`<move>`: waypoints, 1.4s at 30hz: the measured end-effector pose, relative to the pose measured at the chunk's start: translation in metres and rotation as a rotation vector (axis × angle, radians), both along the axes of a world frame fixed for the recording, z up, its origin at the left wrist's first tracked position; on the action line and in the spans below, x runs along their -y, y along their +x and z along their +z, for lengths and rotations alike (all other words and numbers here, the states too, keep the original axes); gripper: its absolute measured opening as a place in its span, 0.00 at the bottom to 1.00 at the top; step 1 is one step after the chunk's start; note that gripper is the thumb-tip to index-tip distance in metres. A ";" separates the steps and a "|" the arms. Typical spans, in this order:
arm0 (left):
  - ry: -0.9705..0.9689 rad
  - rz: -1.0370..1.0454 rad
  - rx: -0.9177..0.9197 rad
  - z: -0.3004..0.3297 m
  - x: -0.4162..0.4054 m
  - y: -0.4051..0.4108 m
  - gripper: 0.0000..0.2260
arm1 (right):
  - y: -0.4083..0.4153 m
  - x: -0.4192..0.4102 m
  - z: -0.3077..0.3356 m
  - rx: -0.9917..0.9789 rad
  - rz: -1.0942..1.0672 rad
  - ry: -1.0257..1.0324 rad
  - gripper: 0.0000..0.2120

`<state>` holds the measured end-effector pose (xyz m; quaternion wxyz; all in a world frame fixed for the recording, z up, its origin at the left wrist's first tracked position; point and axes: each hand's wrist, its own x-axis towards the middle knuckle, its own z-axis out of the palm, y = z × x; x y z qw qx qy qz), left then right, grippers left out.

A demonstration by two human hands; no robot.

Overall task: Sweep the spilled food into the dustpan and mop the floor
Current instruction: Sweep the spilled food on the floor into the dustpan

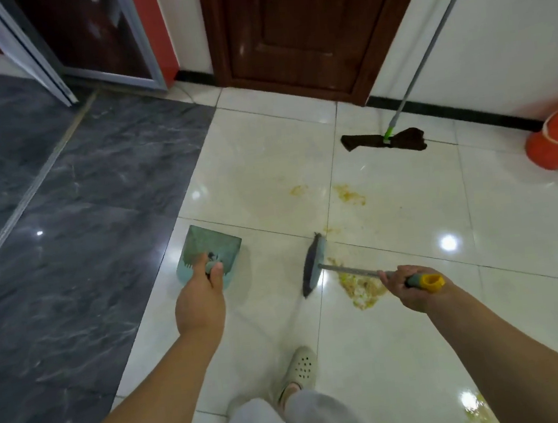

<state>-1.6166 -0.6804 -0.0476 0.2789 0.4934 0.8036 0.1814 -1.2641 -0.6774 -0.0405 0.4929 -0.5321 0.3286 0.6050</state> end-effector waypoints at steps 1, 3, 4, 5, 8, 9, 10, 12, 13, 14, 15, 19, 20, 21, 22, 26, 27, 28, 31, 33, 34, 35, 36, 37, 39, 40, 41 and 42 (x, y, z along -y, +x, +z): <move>0.003 -0.017 0.007 0.001 -0.001 0.004 0.21 | 0.006 0.005 0.002 0.016 -0.008 0.006 0.22; 0.005 -0.051 0.007 0.003 -0.002 0.011 0.21 | 0.013 0.015 0.007 0.053 -0.010 0.005 0.22; 0.003 -0.062 0.003 0.004 -0.002 0.013 0.21 | 0.014 0.020 0.011 0.067 -0.009 0.002 0.22; 0.003 -0.070 -0.001 0.006 -0.002 0.015 0.21 | 0.015 0.024 0.014 0.075 -0.008 -0.003 0.22; 0.013 -0.089 0.000 0.010 -0.001 0.019 0.20 | 0.012 0.034 0.021 0.085 0.035 -0.011 0.20; 0.018 -0.092 0.003 0.011 -0.002 0.019 0.20 | 0.010 0.036 0.023 0.087 0.064 -0.014 0.19; 0.022 -0.090 0.005 0.012 -0.002 0.019 0.21 | 0.007 0.038 0.026 0.087 0.095 -0.015 0.17; 0.026 -0.080 0.015 0.013 -0.002 0.019 0.21 | 0.001 0.039 0.029 0.080 0.146 -0.008 0.12; 0.026 -0.075 0.023 0.013 -0.002 0.018 0.21 | -0.002 0.039 0.031 0.075 0.161 -0.003 0.11; 0.025 -0.070 0.029 0.013 -0.003 0.017 0.21 | -0.005 0.039 0.031 0.067 0.174 -0.004 0.10; 0.024 -0.067 0.030 0.013 -0.003 0.016 0.21 | -0.009 0.039 0.029 0.057 0.185 -0.009 0.11; 0.022 -0.052 0.017 0.010 -0.004 0.010 0.21 | -0.026 0.038 0.017 0.027 0.236 -0.028 0.19; 0.019 -0.043 0.020 0.010 -0.005 0.007 0.21 | -0.032 0.036 0.015 0.021 0.255 -0.025 0.19; 0.018 -0.034 0.024 0.009 -0.005 0.004 0.21 | -0.038 0.032 0.013 0.015 0.277 -0.016 0.18; 0.020 -0.026 0.026 0.008 -0.006 0.001 0.21 | -0.045 0.026 0.011 0.010 0.305 -0.002 0.17; 0.045 0.021 0.023 0.002 -0.012 -0.014 0.20 | -0.068 -0.002 0.010 0.005 0.466 0.030 0.08; 0.051 0.046 0.022 0.000 -0.013 -0.019 0.19 | -0.073 -0.010 0.010 -0.005 0.500 0.040 0.06; 0.059 0.071 0.019 -0.002 -0.014 -0.024 0.19 | -0.079 -0.018 0.010 -0.018 0.525 0.049 0.05; 0.098 0.132 -0.005 -0.004 -0.015 -0.040 0.17 | -0.102 -0.042 0.008 -0.064 0.592 0.078 0.06; 0.092 0.161 -0.019 -0.004 -0.017 -0.053 0.18 | -0.123 -0.058 0.006 -0.077 0.635 0.084 0.06; 0.080 0.176 -0.027 -0.004 -0.019 -0.060 0.18 | -0.134 -0.067 0.005 -0.084 0.657 0.088 0.06; 0.069 0.189 -0.029 -0.005 -0.022 -0.068 0.19 | -0.146 -0.076 0.003 -0.093 0.682 0.092 0.06; 0.059 0.200 -0.025 -0.006 -0.027 -0.076 0.19 | -0.158 -0.085 0.001 -0.104 0.709 0.092 0.06; 0.050 0.207 -0.020 -0.006 -0.031 -0.084 0.20 | -0.171 -0.094 -0.001 -0.112 0.733 0.089 0.06; 0.036 0.219 -0.019 -0.007 -0.044 -0.101 0.20 | -0.196 -0.113 -0.005 -0.131 0.768 0.095 0.06; 0.031 0.222 -0.022 -0.008 -0.051 -0.109 0.21 | -0.208 -0.122 -0.007 -0.146 0.775 0.098 0.07; 0.022 0.222 -0.023 -0.008 -0.059 -0.118 0.21 | -0.220 -0.132 -0.008 -0.162 0.773 0.091 0.08; 0.012 0.219 -0.022 -0.008 -0.068 -0.127 0.21 | -0.232 -0.141 -0.010 -0.178 0.769 0.084 0.09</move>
